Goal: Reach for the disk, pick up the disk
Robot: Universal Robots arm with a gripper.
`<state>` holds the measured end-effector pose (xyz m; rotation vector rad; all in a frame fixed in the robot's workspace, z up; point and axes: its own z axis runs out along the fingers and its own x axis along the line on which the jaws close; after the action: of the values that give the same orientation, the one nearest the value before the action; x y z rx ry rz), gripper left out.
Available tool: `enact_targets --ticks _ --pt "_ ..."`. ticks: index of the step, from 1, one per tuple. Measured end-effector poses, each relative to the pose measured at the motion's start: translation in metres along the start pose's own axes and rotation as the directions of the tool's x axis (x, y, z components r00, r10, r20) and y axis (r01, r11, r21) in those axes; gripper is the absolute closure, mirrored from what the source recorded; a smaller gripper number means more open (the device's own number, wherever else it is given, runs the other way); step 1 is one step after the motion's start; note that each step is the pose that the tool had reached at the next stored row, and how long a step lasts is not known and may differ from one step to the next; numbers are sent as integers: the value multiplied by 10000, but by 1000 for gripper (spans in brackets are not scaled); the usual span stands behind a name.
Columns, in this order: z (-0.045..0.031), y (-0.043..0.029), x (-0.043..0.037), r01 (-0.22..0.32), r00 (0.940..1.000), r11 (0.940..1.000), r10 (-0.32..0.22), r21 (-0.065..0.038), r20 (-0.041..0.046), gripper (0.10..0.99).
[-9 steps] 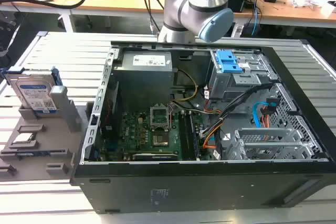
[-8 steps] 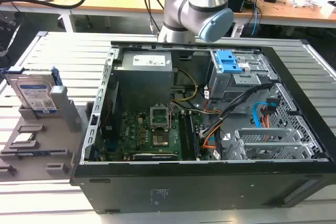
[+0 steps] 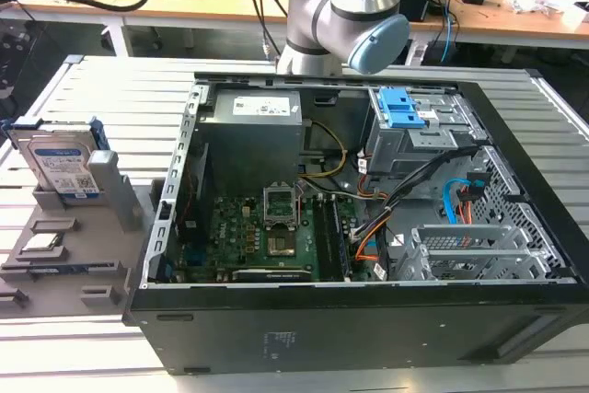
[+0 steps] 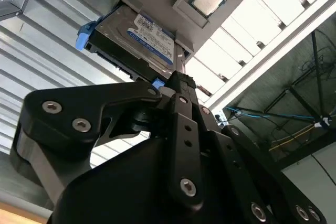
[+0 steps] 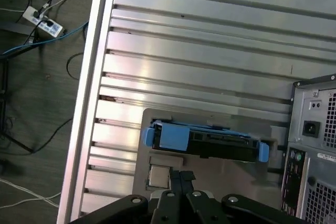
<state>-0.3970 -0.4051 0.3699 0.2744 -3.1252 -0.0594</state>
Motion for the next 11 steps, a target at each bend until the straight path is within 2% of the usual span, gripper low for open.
enact_targets --ticks 5,8,10,11 --pt "0 0 0 795 9968 9968 -795 -1 -30 980" --pt "0 0 0 1252 9921 9921 -1252 -2 -48 980" --pt "0 0 0 1585 9873 9874 -1585 -4 -60 980" --pt "0 0 0 1835 9830 9830 -1835 -5 -70 980"
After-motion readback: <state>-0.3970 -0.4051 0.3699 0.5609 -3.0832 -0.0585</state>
